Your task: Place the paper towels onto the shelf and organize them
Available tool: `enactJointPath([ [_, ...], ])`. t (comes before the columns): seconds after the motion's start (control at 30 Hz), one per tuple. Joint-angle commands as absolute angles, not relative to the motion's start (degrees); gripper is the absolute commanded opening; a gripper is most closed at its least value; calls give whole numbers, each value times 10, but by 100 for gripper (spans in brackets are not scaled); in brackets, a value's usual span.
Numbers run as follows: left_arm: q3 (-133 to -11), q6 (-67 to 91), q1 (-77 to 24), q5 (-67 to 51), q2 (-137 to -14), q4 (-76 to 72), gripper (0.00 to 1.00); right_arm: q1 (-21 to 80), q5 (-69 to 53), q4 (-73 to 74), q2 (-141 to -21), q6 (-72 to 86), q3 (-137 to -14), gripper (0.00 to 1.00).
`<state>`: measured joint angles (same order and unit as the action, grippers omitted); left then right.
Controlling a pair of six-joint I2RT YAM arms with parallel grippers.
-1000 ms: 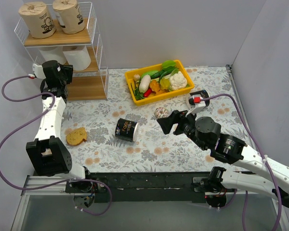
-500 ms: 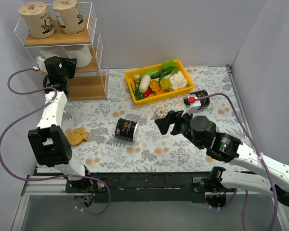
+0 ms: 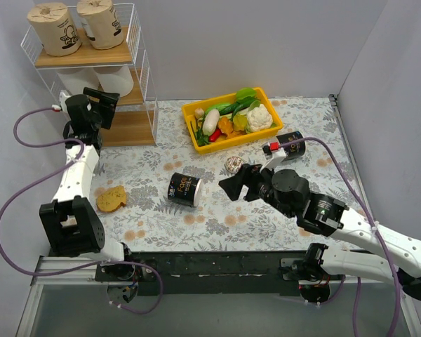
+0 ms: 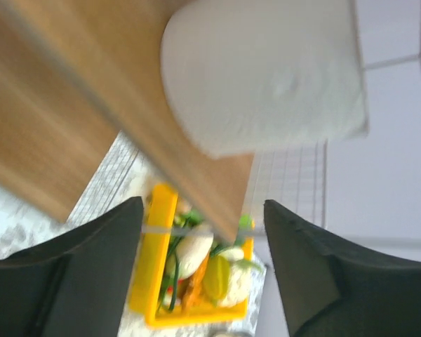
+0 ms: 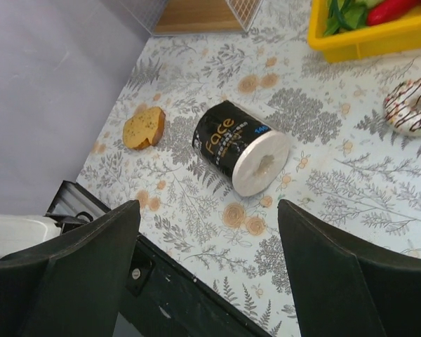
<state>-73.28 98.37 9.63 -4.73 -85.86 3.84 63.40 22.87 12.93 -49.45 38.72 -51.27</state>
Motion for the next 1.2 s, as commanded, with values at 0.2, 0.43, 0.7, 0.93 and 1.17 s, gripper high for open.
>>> enactJointPath([
  [0.2,-498,919,91,-163,-606,40,98,635,175,8,-596,487,-436,87],
  [0.43,-408,893,91,-161,-511,127,98,634,196,-41,-692,468,-468,85],
  [0.7,-380,849,91,-286,-526,117,98,590,111,-83,-794,438,-512,78],
  [0.93,-353,827,91,-291,-497,145,98,564,77,-108,-842,436,-524,75],
  [1.17,-344,795,91,-287,-495,203,98,547,45,-134,-883,442,-505,62],
])
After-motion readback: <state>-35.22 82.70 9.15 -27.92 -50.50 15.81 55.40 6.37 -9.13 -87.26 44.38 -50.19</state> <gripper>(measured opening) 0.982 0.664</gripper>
